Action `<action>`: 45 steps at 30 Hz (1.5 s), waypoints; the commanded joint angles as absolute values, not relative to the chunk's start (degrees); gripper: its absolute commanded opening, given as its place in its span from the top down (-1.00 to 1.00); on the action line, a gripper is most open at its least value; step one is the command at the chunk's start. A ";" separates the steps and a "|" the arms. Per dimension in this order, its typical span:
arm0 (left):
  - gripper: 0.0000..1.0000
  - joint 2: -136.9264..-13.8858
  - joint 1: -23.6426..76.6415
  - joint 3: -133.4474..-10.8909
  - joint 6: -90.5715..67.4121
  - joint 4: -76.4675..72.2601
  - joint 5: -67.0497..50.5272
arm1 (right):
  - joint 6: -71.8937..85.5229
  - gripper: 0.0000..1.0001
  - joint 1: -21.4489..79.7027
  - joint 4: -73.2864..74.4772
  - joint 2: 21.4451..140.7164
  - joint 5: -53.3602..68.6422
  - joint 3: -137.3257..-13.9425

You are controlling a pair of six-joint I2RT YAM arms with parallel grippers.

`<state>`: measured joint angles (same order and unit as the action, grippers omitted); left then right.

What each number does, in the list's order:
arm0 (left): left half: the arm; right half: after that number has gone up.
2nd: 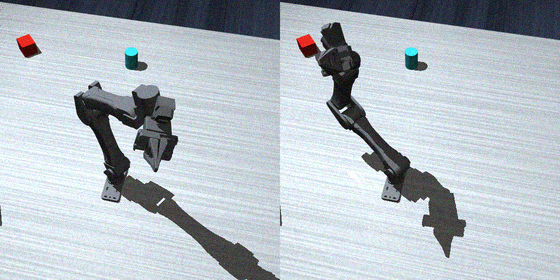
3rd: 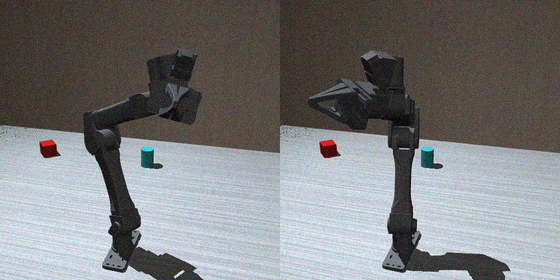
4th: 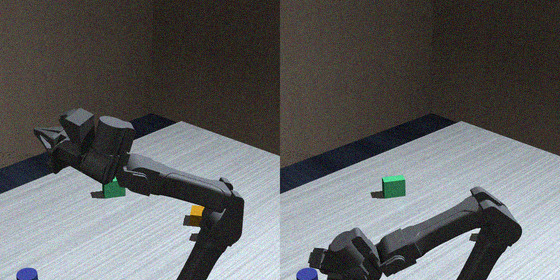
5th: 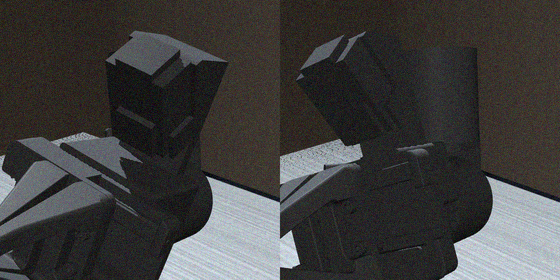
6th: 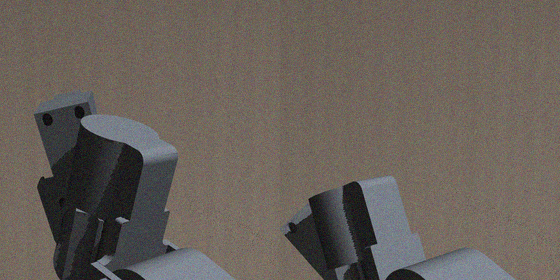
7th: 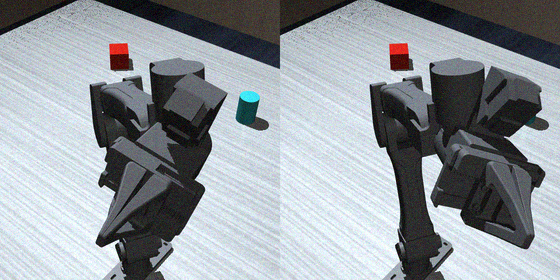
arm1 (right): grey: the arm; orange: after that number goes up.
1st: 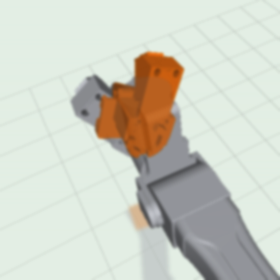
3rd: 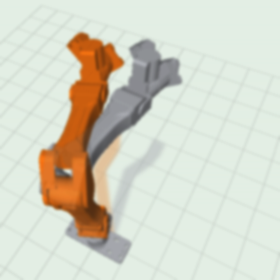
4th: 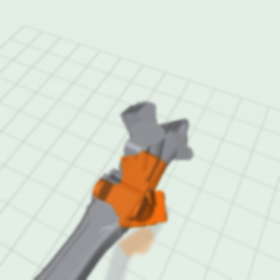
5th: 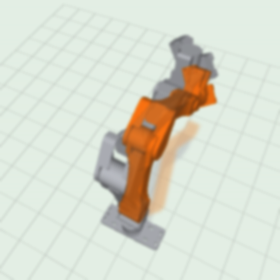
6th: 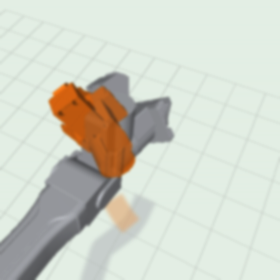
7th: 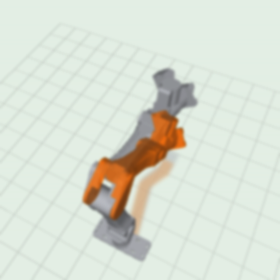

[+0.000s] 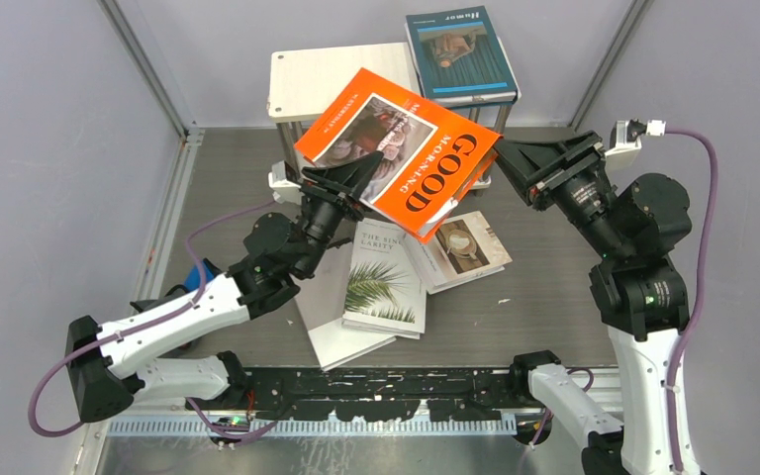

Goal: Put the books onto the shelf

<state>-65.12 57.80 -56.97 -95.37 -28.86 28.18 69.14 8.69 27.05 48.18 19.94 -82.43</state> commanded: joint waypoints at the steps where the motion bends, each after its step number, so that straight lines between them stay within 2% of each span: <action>1: 0.38 -62.88 57.13 -58.25 -91.17 -29.09 27.43 | 66.54 0.16 8.76 27.48 46.18 19.06 -83.94; 17: 0.38 -62.29 56.81 -59.39 -88.55 -27.18 26.60 | 65.74 0.13 8.78 34.32 43.54 18.98 -84.53; 45: 0.38 -66.98 56.32 -63.05 -89.65 -27.59 23.36 | 66.47 0.13 8.77 32.97 46.82 19.60 -82.71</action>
<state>-66.72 56.60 -59.16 -89.56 -23.35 25.15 66.37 8.67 35.62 46.09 19.03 -82.28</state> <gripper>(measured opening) 0.316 0.435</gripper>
